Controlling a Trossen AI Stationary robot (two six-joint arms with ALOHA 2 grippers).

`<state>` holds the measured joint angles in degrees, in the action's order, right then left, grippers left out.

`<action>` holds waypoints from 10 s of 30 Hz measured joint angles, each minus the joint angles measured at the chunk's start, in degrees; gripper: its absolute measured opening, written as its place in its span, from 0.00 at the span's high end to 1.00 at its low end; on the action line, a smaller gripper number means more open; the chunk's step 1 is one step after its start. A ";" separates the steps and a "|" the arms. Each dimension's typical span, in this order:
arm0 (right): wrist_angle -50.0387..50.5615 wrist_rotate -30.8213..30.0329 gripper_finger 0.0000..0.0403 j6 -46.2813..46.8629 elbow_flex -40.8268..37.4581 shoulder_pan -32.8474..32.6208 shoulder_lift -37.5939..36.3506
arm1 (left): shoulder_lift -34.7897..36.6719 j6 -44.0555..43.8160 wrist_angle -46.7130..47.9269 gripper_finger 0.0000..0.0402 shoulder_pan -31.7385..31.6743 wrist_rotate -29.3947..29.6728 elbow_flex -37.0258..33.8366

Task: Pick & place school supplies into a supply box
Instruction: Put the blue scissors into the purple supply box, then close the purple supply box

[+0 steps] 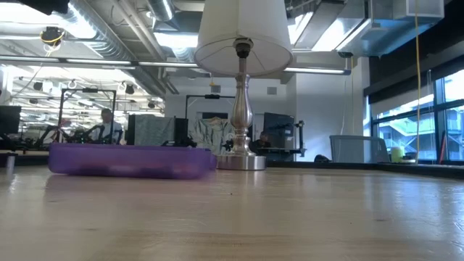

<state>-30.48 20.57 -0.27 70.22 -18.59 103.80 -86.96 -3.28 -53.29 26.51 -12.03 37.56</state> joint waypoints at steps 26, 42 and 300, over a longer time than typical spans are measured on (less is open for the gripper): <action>42.07 -47.82 0.47 27.21 0.04 -16.72 -9.52 | 12.43 -13.89 66.38 0.93 -10.03 47.79 1.26; 42.88 -48.07 0.47 27.07 -0.06 -16.24 -6.97 | 0.30 -7.99 83.42 0.93 -12.06 46.86 11.10; 2.27 -48.35 0.41 26.96 -14.79 -3.30 16.80 | -6.29 -106.46 106.85 0.90 18.77 24.32 18.16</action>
<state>-28.21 -27.77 26.69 55.43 -21.89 120.60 -93.25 -109.74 53.56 45.28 12.29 55.72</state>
